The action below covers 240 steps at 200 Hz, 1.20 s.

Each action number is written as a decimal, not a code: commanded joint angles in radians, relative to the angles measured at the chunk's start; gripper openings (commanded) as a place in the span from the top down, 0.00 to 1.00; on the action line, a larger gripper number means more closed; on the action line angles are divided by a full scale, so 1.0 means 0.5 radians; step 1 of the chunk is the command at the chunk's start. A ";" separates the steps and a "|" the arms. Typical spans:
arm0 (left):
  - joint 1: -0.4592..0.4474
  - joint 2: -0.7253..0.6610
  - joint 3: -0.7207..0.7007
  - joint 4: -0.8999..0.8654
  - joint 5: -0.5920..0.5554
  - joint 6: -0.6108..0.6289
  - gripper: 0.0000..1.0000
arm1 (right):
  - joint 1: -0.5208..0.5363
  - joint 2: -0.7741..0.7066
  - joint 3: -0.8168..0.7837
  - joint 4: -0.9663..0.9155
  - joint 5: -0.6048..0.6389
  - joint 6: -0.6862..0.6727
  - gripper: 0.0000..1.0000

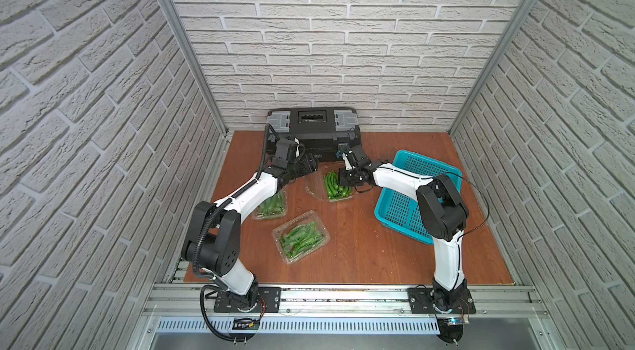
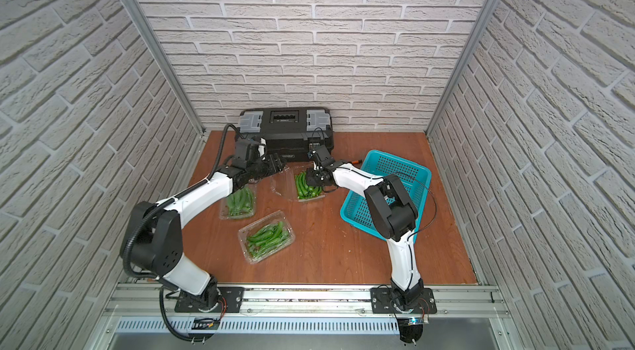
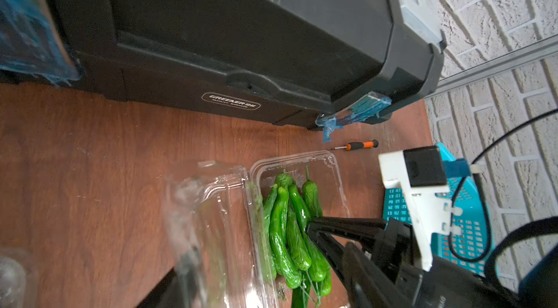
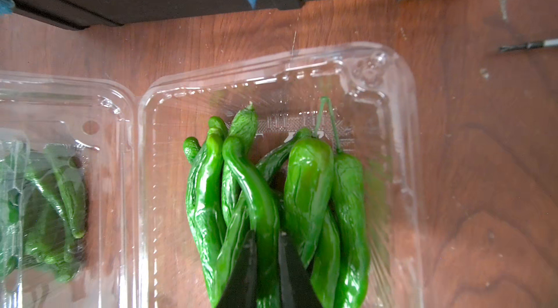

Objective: Take small green peppers out of containers
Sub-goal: Pick up the green pepper from the packing box, then place the green pepper in the basket.

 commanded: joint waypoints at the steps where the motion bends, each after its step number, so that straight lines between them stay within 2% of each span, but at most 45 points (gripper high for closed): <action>1: -0.014 0.037 0.070 0.006 -0.029 0.035 0.27 | 0.020 -0.012 -0.009 0.026 -0.045 0.008 0.80; 20: -0.020 0.055 0.078 0.007 -0.032 0.030 0.27 | 0.023 -0.012 -0.015 0.012 -0.067 0.016 0.73; 38: -0.027 0.068 0.085 0.015 -0.038 0.031 0.27 | 0.027 -0.015 -0.048 0.008 -0.075 0.015 0.71; 67: -0.034 0.083 0.094 0.017 -0.046 0.032 0.27 | 0.028 -0.025 -0.082 0.021 -0.081 0.022 0.81; 89: -0.036 0.088 0.100 0.009 -0.048 0.038 0.26 | 0.029 -0.043 -0.083 0.033 -0.097 0.022 0.98; 127: -0.035 0.094 0.114 -0.012 -0.053 0.051 0.27 | 0.024 -0.140 -0.116 0.125 -0.101 0.019 0.98; 155: -0.037 0.102 0.136 -0.041 -0.060 0.075 0.27 | 0.017 -0.325 -0.144 0.184 -0.086 0.040 0.98; 240: -0.026 0.181 0.192 -0.052 -0.018 0.088 0.26 | -0.036 -0.669 -0.312 0.312 0.070 0.051 0.98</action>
